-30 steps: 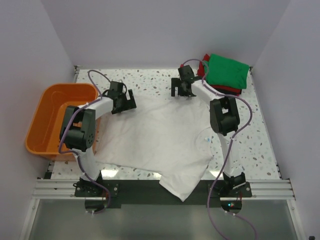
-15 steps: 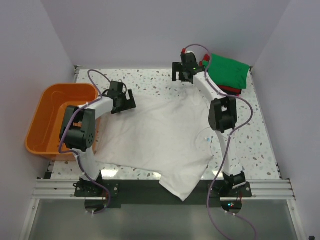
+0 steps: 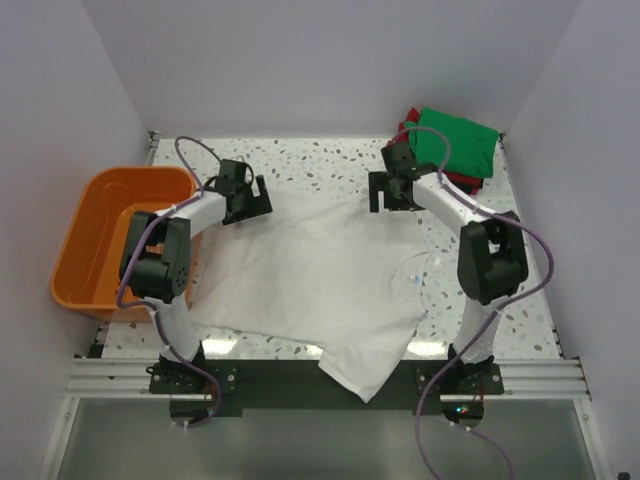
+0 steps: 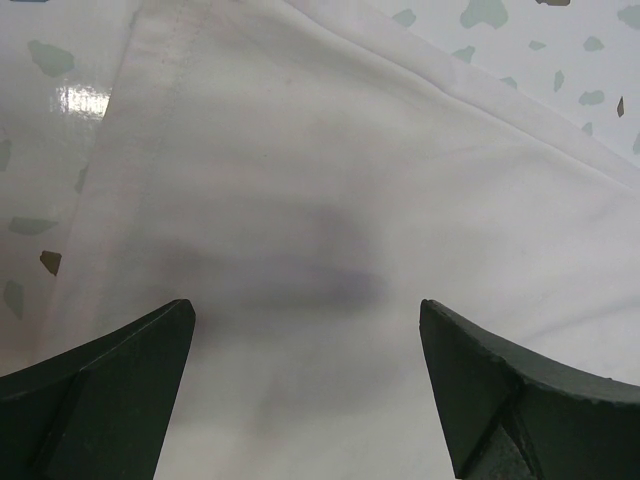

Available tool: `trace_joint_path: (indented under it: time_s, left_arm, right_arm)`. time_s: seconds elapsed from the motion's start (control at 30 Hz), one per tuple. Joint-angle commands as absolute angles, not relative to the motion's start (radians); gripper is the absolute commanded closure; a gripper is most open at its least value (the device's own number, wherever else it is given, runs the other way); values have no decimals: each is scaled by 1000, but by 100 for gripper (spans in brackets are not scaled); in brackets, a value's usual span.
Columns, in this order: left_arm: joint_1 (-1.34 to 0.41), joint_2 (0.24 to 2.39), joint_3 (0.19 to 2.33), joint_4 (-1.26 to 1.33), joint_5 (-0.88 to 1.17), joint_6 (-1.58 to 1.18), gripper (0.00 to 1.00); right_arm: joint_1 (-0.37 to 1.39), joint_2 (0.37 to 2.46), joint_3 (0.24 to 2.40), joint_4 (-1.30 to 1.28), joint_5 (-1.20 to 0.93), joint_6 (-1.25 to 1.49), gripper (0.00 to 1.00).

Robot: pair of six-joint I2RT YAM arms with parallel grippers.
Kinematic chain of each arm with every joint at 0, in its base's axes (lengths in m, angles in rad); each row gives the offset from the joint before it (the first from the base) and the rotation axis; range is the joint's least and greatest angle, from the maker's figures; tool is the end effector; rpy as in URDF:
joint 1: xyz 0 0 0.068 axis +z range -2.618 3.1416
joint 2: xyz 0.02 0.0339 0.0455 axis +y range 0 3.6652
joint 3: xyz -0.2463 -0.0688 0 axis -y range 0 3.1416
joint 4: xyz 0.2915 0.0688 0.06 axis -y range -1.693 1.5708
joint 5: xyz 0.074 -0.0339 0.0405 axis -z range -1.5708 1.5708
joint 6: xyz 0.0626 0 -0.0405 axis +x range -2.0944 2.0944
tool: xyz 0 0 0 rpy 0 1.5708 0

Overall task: Fold and stack the t-shirts
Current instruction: Flatten the tshirt out

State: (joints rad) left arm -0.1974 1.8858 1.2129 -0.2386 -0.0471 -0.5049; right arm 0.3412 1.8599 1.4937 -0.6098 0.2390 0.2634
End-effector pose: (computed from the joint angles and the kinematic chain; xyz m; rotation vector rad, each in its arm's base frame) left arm 0.4372 -0.0844 0.1050 -0.4022 2.4640 -0.2386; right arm 0.4379 0.1398 0.1896 -0.0053 2.5070 -0.0586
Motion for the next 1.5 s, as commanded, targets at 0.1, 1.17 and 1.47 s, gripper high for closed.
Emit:
trace_joint_path:
  time_s: [0.1,1.17,1.47]
  left_arm:
    - [-189,1911,1259,-221,-51,-514,0]
    - [-158,2137,1592,-337,-104,-546,0]
    - [-192,1935,1635,-462,-152,-554,0]
  right_arm:
    - [341,2084,1629,-660,268,210,1]
    - [262,2585,2408,-701,49,-28,2]
    - [325,2286,2287,-640,-6,47,1]
